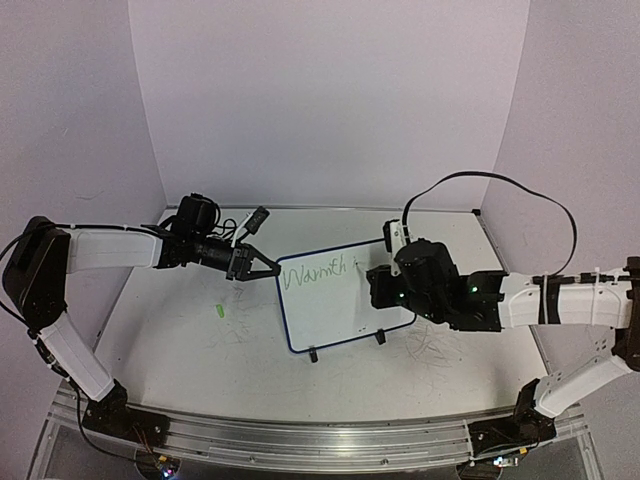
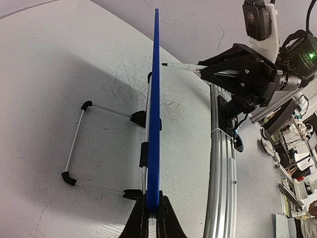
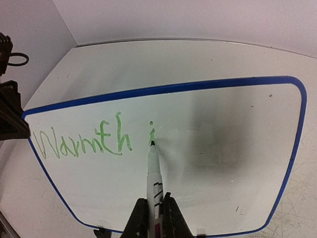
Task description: Write a sentence on the whiteboard
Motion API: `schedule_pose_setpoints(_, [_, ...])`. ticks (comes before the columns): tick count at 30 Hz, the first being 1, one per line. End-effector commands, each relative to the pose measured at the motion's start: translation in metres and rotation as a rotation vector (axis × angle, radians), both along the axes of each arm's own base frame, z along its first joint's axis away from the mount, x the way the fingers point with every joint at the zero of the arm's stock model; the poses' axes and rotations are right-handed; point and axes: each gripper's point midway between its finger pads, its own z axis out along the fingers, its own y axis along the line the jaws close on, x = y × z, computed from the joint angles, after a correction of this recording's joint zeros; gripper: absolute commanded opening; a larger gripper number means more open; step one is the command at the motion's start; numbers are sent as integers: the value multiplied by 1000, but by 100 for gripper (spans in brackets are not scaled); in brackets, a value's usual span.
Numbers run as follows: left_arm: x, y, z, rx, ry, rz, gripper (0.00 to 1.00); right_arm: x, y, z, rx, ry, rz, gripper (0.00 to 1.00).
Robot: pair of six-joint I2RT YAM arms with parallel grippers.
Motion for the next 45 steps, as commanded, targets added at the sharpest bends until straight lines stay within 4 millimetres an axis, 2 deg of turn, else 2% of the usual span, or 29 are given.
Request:
schedule_pose_setpoints(1, [-9, -9, 3, 3, 9, -42, 0, 5, -6, 23, 19, -56, -34, 0])
schedule_pose_setpoints(20, [-9, -8, 4, 4, 4, -40, 0, 17, 0, 23, -7, -71, -42, 0])
schedule_pose_setpoints(33, [-9, -8, 4, 4, 3, -40, 0, 12, -3, 6, -7, -25, -45, 0])
schedule_pose_setpoints(45, [-9, -8, 3, 5, 5, -41, 0, -1, -4, -14, 3, 33, -29, 0])
